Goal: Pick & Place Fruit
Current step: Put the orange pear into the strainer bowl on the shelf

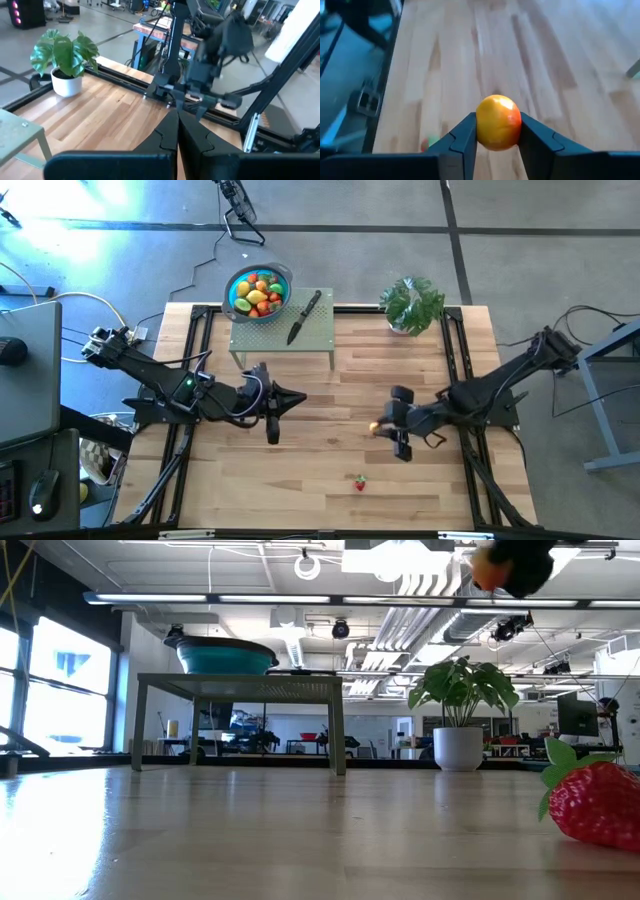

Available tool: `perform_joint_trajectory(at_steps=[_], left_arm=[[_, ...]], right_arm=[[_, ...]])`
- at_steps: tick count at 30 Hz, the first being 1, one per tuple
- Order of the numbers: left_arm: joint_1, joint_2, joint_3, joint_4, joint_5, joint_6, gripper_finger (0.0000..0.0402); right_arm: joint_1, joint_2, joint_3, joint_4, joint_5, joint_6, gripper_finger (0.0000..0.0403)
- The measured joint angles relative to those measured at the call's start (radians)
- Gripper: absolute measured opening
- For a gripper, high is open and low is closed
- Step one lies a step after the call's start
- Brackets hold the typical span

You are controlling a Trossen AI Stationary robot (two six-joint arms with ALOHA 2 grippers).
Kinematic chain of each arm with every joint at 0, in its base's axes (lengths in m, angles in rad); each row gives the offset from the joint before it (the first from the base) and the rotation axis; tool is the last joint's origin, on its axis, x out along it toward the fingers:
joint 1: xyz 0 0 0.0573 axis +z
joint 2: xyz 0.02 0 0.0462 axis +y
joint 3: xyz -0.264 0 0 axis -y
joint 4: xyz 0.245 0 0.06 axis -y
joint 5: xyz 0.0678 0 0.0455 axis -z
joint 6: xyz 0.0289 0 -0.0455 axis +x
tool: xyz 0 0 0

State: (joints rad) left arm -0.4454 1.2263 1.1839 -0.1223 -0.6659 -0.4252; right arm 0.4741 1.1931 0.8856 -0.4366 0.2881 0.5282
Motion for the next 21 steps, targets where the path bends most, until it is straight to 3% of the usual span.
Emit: perform_joint_trajectory(at_steps=[10, 16, 21], left_arm=[[0.0, -0.007, 0.0, -0.006, -0.001, 0.139, 0.0007], [0.0, -0.144, -0.001, -0.165, -0.072, 0.054, 0.0058], [0.0, -0.241, -0.001, -0.266, -0.071, 0.002, 0.0107]], right_arm=[[-0.066, -0.04, 0.0, 0.2, 0.051, -0.022, 0.0111], [-0.103, -0.041, 0.0, 0.251, 0.053, -0.038, 0.0112], [-0.129, -0.041, 0.0, 0.33, 0.054, -0.111, 0.0111]])
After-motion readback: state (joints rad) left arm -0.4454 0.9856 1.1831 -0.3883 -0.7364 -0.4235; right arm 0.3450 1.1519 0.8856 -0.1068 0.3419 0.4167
